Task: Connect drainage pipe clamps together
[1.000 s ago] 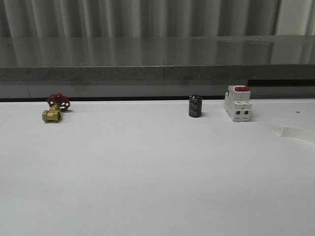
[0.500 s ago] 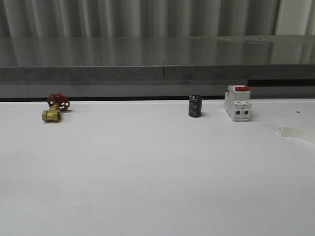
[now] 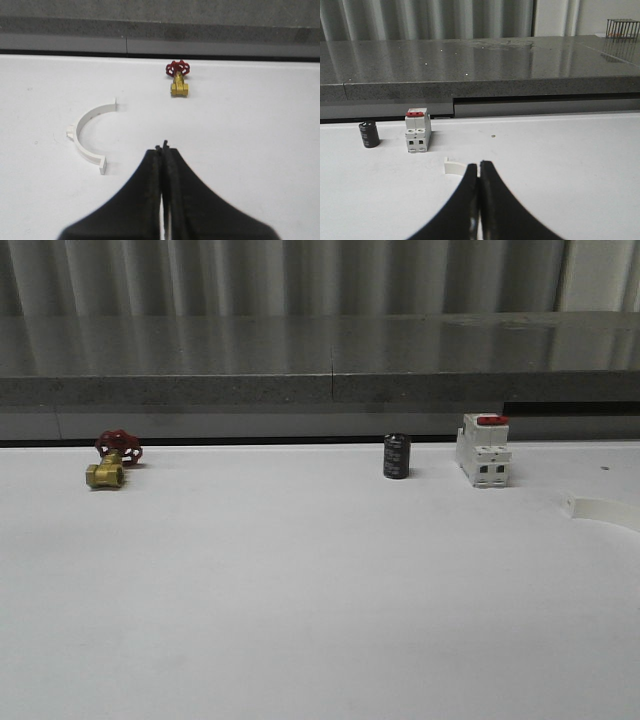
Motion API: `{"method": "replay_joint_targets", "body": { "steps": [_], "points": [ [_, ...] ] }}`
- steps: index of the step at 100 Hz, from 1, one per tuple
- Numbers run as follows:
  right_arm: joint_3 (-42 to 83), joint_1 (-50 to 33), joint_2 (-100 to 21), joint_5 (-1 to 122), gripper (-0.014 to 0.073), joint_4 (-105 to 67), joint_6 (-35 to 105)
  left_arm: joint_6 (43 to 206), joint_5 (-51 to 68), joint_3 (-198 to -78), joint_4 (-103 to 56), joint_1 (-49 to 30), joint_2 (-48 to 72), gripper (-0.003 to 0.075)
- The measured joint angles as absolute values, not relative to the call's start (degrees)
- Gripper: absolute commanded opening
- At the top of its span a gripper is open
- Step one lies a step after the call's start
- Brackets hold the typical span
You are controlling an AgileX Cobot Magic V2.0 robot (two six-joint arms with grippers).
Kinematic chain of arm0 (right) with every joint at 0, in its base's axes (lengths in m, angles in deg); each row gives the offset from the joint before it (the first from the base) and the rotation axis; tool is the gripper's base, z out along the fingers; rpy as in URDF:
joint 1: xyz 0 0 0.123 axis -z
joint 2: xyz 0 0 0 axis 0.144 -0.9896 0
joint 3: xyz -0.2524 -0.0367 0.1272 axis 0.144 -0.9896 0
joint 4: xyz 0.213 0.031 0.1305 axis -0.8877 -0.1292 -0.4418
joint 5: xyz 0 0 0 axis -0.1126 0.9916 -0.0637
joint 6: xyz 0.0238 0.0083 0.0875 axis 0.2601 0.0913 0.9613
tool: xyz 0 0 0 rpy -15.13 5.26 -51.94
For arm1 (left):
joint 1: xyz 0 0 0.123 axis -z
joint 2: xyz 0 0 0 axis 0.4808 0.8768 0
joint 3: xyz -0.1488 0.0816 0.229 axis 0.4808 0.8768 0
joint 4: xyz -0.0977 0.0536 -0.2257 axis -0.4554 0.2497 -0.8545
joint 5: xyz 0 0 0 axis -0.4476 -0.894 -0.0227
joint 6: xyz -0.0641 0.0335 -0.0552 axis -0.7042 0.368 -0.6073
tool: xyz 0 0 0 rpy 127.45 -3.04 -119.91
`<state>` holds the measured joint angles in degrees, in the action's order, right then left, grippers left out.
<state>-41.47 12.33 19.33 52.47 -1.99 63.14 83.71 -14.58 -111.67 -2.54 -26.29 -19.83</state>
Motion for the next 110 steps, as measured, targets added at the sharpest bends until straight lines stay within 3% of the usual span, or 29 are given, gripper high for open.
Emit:
{"method": "replay_joint_targets", "body": {
  "steps": [40, 47, 66, 73, 110],
  "points": [
    [-41.5, 12.3, 19.3, 52.5, -0.0068, -2.0, 63.1, 83.7, -16.8, -113.2, -2.5, -26.3, -10.6, 0.0008],
    [-41.5, 12.3, 19.3, 52.5, -0.0068, -2.0, 63.1, 83.7, -16.9, -113.2, -2.5, -26.3, -10.2, 0.01],
    [-41.5, 12.3, 19.3, 52.5, -0.0068, -2.0, 63.1, 83.7, -16.9, -113.3, -2.5, -26.3, -10.1, 0.058],
    [-41.5, 12.3, 19.3, 52.5, -0.0068, -2.0, 63.1, 83.7, -16.9, -113.3, -2.5, -26.3, -10.1, 0.0659],
    [-41.5, 12.3, 19.3, 52.5, -0.0068, -2.0, 63.1, 82.3, -13.5, -114.8, -3.2, -27.8, -3.8, 0.0627]
  ]
}}
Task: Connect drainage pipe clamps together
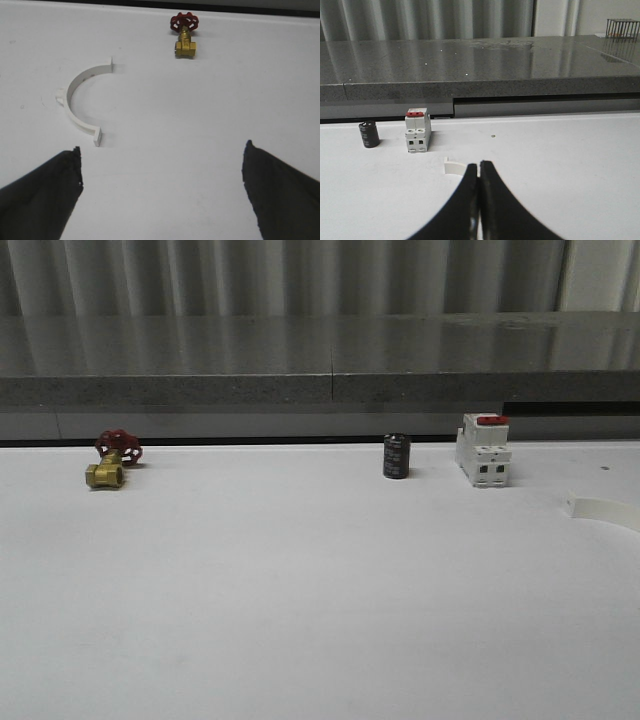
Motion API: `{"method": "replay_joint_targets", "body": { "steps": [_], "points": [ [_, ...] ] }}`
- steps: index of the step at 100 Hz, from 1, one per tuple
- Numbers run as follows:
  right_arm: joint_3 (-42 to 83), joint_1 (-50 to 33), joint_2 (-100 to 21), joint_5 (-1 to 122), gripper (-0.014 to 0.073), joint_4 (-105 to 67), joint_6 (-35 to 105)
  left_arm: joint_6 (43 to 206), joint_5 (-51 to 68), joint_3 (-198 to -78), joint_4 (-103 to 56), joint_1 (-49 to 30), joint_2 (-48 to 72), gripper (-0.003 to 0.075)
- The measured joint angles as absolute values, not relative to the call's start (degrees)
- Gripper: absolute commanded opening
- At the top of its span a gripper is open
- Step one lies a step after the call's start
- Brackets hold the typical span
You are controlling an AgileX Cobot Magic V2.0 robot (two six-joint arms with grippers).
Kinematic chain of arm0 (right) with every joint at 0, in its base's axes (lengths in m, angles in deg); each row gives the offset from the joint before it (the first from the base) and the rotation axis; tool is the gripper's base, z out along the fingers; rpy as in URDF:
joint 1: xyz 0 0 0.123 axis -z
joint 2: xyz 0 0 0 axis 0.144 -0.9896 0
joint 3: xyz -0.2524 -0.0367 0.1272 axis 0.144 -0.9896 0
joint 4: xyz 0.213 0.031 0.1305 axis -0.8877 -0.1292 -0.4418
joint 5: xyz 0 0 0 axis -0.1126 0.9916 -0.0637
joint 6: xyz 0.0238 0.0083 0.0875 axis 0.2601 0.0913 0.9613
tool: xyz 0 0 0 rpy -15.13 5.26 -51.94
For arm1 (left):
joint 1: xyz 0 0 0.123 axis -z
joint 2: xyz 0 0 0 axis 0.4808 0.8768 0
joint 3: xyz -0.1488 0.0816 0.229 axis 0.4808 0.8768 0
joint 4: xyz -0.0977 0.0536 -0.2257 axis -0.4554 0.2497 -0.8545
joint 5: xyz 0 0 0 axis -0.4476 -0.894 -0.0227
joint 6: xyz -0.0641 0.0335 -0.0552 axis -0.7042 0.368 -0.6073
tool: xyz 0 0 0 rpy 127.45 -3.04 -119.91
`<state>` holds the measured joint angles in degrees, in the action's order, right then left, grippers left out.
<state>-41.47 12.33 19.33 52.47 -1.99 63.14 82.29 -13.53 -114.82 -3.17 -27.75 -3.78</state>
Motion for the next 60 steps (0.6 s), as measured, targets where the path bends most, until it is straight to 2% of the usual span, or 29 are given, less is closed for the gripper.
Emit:
{"method": "replay_joint_targets", "body": {
  "steps": [35, 60],
  "points": [
    [-41.5, 12.3, 19.3, 52.5, -0.0068, -2.0, 63.1, 85.1, -14.8, -128.5, -3.3, -38.0, 23.6, 0.0627],
    [-41.5, 12.3, 19.3, 52.5, -0.0068, -2.0, 63.1, 92.9, -18.1, -141.6, -3.2, -40.7, 43.1, 0.0627]
  ]
}}
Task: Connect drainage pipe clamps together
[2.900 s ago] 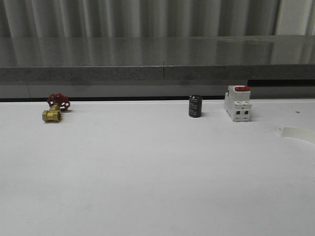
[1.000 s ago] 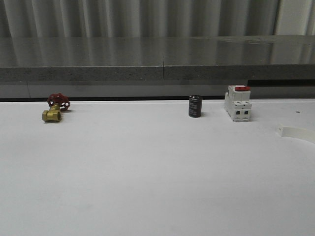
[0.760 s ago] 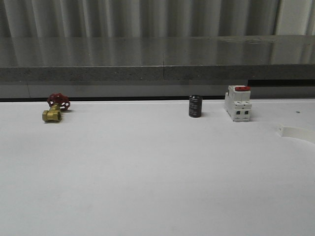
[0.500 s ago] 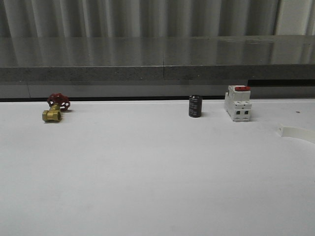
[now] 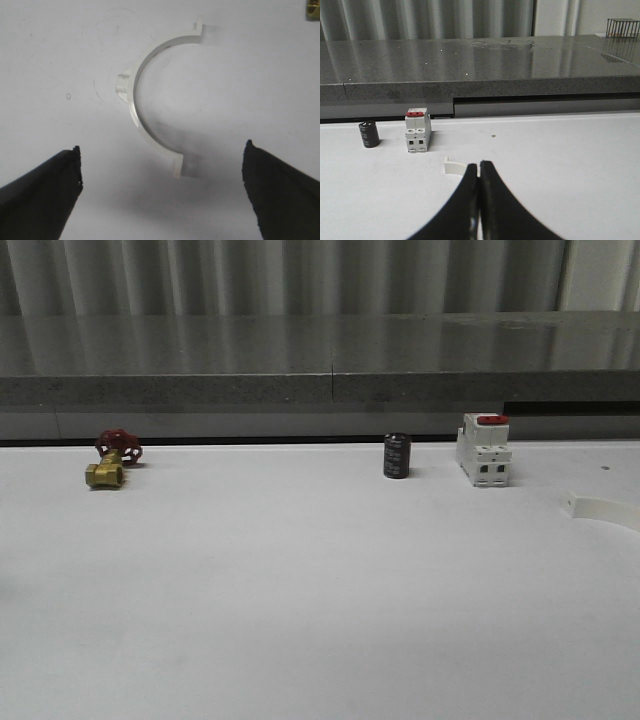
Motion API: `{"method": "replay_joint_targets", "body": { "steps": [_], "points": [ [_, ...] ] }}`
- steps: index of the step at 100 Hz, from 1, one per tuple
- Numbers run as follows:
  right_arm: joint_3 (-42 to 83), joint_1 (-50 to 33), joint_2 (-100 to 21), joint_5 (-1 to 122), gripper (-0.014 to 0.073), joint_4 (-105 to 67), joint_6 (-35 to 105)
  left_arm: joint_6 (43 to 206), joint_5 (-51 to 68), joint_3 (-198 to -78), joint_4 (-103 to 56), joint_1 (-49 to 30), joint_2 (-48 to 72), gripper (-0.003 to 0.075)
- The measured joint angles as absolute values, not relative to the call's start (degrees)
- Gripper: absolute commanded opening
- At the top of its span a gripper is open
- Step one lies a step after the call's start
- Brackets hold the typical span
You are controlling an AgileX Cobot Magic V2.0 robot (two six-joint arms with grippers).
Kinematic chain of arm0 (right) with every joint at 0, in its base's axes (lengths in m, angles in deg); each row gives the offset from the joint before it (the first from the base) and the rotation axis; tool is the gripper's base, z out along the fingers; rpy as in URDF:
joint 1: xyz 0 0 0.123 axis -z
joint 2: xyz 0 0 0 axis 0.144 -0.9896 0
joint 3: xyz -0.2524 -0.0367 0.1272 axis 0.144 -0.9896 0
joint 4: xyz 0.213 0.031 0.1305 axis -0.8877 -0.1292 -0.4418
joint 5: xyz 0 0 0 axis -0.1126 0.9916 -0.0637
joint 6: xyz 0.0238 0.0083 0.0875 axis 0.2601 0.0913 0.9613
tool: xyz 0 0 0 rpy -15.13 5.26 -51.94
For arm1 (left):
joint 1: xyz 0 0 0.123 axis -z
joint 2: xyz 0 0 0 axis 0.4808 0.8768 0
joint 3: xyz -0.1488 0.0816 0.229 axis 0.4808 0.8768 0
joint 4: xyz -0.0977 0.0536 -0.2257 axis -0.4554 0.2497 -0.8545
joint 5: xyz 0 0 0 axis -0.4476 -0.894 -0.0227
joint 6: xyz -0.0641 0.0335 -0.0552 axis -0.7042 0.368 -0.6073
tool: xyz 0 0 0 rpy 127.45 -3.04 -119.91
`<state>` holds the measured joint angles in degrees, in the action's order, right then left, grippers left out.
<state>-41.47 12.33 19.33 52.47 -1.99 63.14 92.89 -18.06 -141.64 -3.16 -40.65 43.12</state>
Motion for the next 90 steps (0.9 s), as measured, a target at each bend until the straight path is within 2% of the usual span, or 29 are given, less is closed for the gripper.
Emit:
{"method": "replay_joint_targets", "body": {
  "steps": [40, 90],
  "points": [
    [-41.5, 12.3, 19.3, 52.5, -0.0068, -2.0, 63.1, 95.8, -19.2, -156.3, -1.0, -41.0, 63.7, 0.0627],
    [-41.5, 12.3, 19.3, 52.5, -0.0068, -2.0, 63.1, 97.1, -20.6, -157.8, -0.9, -42.6, 68.7, 0.0627]
  ]
}}
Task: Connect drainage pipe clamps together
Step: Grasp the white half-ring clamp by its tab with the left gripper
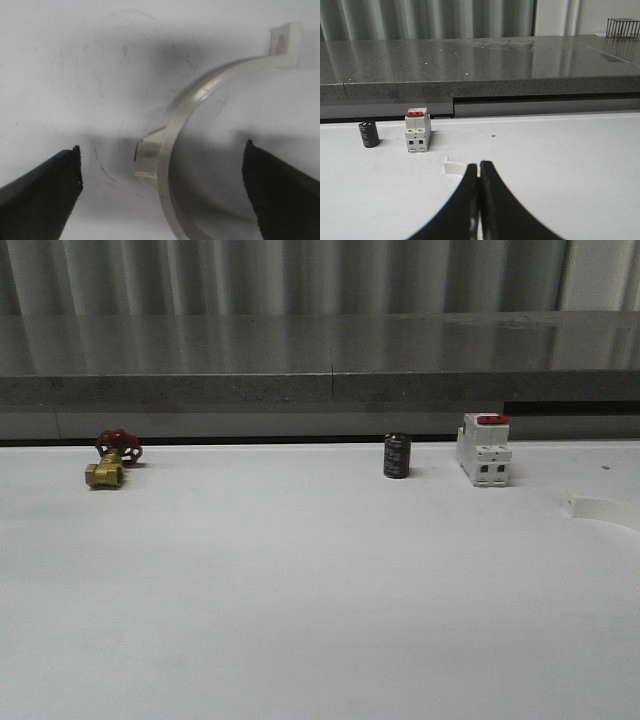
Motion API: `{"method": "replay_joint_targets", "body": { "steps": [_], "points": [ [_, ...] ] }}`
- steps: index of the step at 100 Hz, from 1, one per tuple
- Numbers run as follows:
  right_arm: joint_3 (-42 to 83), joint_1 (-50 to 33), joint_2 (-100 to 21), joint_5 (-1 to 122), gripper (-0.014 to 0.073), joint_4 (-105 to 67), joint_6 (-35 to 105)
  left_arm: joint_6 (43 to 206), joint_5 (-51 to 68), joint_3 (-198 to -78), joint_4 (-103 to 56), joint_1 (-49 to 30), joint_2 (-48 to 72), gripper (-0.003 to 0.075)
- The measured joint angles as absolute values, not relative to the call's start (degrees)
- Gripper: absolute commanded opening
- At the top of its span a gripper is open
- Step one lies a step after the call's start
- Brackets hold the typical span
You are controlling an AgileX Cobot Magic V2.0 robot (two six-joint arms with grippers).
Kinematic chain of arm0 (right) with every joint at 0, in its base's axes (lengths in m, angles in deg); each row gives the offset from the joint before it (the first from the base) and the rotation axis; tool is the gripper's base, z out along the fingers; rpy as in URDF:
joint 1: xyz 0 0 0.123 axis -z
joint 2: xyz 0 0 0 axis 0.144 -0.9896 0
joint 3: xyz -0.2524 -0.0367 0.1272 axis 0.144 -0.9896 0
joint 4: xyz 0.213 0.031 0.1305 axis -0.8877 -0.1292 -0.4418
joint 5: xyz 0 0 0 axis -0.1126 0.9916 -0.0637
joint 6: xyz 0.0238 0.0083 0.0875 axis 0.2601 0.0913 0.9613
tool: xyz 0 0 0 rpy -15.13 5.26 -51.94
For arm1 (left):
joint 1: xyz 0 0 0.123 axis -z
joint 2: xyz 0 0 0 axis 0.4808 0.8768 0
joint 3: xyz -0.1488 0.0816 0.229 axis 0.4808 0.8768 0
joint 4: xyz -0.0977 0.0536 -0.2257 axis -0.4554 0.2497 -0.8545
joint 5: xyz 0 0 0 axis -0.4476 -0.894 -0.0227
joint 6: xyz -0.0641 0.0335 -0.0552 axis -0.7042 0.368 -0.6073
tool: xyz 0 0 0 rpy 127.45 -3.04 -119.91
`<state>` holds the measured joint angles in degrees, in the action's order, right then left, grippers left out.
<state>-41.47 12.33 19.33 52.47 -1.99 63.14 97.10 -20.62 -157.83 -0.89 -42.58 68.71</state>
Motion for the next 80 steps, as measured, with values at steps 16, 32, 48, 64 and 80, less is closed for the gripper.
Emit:
{"method": "replay_joint_targets", "body": {
  "steps": [16, 32, 48, 64, 80],
  "points": [
    [-41.5, 12.3, 19.3, 52.5, -0.0068, -2.0, 63.1, 97.2, -20.7, -157.9, -0.9, -42.6, 70.5, 0.0622],
    [-41.5, 12.3, 19.3, 52.5, -0.0068, -2.0, 63.1, 97.2, -20.7, -158.0, -1.1, -42.6, 70.5, 0.05],
    [-41.5, 12.3, 19.3, 52.5, -0.0068, -2.0, 63.1, 97.2, -20.7, -158.0, -1.1, -42.6, 70.5, 0.0193],
    [-41.5, 12.3, 19.3, 52.5, -0.0068, -2.0, 63.1, 97.2, -21.2, -158.0, -1.1, -42.6, 70.2, -0.001],
    [-41.5, 12.3, 19.3, 52.5, -0.0068, -2.0, 63.1, 97.2, -22.1, -158.0, -2.0, -42.6, 67.0, -0.002]
  ]
}}
